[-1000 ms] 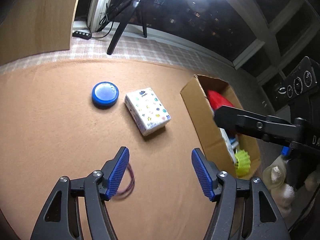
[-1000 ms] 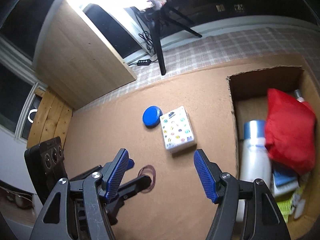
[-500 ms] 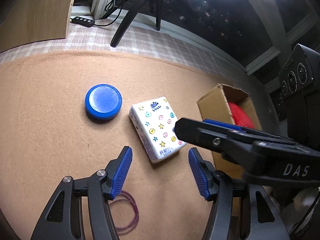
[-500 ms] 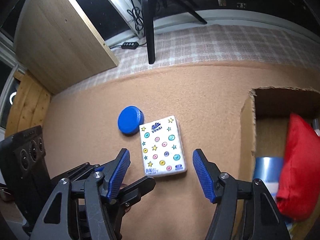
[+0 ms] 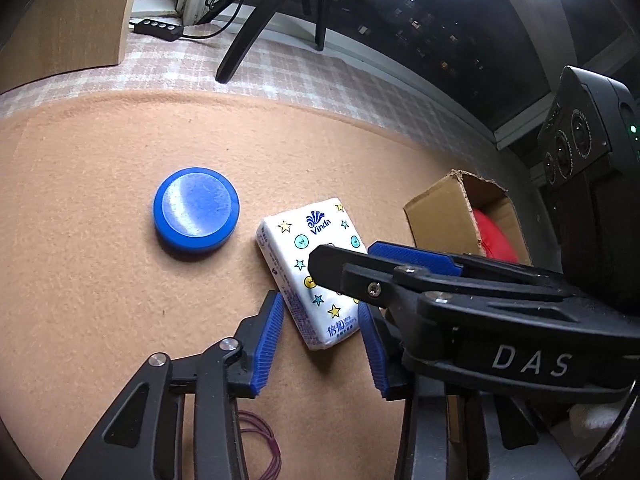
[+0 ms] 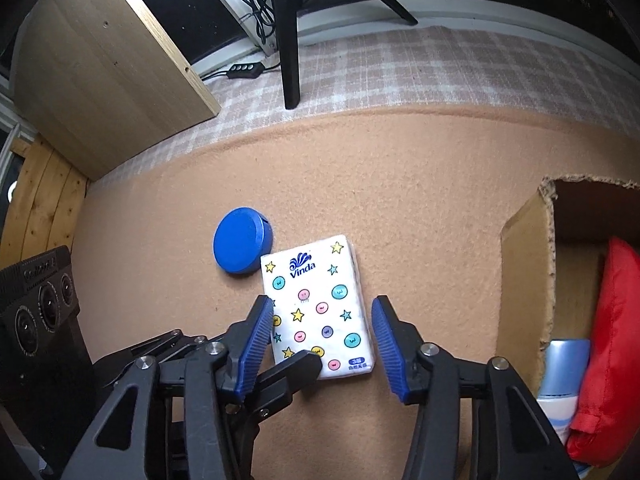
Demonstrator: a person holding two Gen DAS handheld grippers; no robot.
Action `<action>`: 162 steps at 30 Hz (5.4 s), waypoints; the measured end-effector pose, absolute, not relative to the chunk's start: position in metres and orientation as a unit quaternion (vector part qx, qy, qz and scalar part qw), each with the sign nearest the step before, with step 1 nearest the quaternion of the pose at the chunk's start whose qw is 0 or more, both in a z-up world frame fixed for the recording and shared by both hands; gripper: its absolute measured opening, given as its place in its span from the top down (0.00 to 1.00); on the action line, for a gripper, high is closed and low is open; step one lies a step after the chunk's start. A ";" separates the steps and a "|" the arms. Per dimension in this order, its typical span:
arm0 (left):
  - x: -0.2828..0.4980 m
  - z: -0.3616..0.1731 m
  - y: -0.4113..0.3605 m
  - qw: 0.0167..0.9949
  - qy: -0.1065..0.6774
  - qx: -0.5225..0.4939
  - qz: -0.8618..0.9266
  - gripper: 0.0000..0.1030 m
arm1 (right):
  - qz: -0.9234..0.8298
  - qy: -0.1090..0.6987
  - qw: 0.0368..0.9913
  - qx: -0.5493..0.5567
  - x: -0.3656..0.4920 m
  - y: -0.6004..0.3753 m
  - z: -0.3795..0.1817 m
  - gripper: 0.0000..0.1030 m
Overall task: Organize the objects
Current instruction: 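Move both tools to the white Vinda tissue pack and close the right gripper on it, then lift the tissue pack with the right gripper and carry it over the box, then open the right gripper to drop the tissue pack into the box, then move the left tool to the blue round tin and close on it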
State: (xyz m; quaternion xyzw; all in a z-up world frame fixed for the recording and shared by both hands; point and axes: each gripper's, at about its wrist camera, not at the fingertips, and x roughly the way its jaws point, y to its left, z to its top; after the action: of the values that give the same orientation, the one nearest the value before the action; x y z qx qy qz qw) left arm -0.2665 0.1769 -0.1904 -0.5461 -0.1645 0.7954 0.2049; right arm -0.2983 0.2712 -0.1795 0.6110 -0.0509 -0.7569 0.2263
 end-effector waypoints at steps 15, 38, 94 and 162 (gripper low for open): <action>-0.237 -0.189 0.179 0.228 -0.144 -0.558 0.785 0.64 | -0.751 -0.055 0.223 0.620 -0.255 0.279 -0.178 0.62; -0.097 -0.181 0.189 0.256 -0.081 -0.562 0.782 0.65 | -0.753 -0.123 0.233 0.603 -0.114 0.321 -0.182 0.62; -0.117 -0.064 0.367 0.357 0.016 -0.441 0.823 0.65 | -0.865 -0.155 0.143 0.456 -0.127 0.475 -0.073 0.62; -0.128 -0.137 0.096 0.171 -0.044 -0.520 0.835 0.43 | -0.845 -0.099 0.231 0.472 -0.139 0.303 -0.107 0.39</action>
State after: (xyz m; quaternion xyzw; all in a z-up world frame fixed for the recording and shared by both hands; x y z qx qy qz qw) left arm -0.1279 0.0962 -0.1368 -0.5204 -0.0438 0.8354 0.1714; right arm -0.1392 0.3035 -0.1073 0.4717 -0.0994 -0.8452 0.2306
